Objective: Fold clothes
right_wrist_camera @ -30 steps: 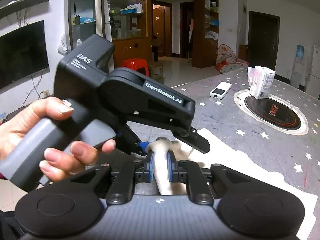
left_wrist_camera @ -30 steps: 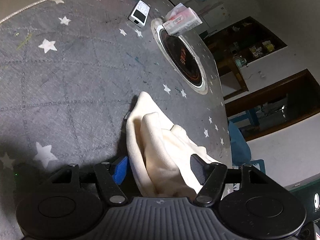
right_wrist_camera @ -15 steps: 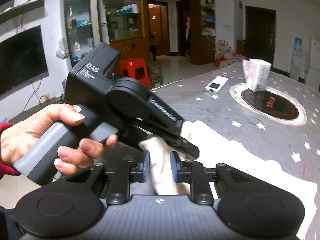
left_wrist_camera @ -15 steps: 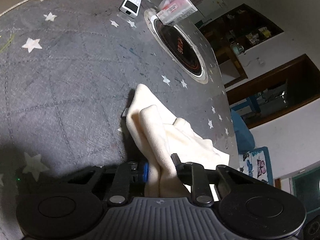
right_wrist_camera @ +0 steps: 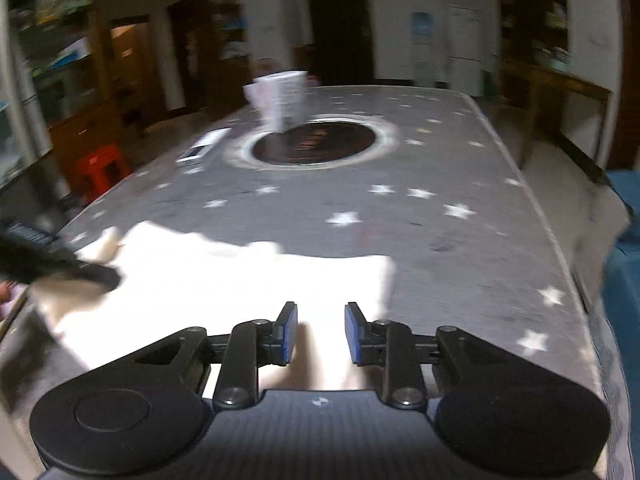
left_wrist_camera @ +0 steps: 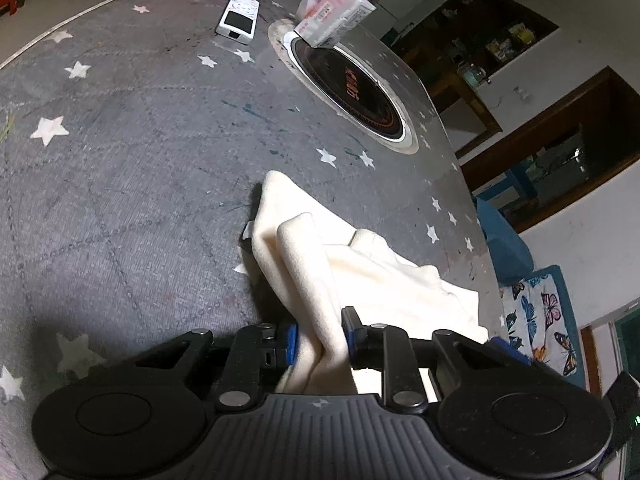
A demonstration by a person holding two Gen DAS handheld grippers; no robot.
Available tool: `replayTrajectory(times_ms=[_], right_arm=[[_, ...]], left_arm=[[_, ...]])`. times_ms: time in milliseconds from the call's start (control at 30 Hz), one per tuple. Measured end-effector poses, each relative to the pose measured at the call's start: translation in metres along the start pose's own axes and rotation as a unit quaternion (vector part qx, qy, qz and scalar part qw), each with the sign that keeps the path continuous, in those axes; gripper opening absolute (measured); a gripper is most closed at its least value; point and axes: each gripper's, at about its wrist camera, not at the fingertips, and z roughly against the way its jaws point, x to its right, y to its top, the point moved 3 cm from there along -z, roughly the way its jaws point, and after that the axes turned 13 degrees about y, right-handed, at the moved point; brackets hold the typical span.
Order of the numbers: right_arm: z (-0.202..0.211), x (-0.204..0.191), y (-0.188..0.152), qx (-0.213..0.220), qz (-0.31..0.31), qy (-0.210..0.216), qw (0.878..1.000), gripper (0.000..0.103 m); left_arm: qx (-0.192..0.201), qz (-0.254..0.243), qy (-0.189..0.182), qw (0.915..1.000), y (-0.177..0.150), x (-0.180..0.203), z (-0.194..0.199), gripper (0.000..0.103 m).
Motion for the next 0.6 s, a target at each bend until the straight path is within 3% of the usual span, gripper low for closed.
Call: replayTrajectory(times_ms=[133, 267, 433, 533, 600], right_arm=[[0.001, 0.036, -0.003, 0.006, -0.041, -0.032, 0.999, 0.032], [-0.005, 0.048, -0.008, 0.013, -0.082, -0.006, 0.996, 0.032], [-0.012, 0.040, -0.007, 0.018, -0.081, 0.000, 0.997, 0.032], [-0.015, 0.034, -0.005, 0.014, -0.076, 0.007, 0.997, 0.016], [-0.015, 0.032, -0.004, 0.014, -0.077, 0.009, 0.997, 0.012]], left_arm=[[0.000, -0.005, 0.003, 1.0000, 0.000, 0.001, 0.000, 0.025], [-0.003, -0.004, 0.001, 1.0000, 0.001, 0.000, -0.001, 0.025], [0.002, -0.018, 0.007, 0.9998, 0.001, 0.004, 0.000, 0.023], [0.008, -0.032, 0.013, 0.9994, 0.000, 0.008, 0.000, 0.023], [0.010, -0.043, 0.019, 0.9988, 0.001, 0.010, 0.000, 0.021]])
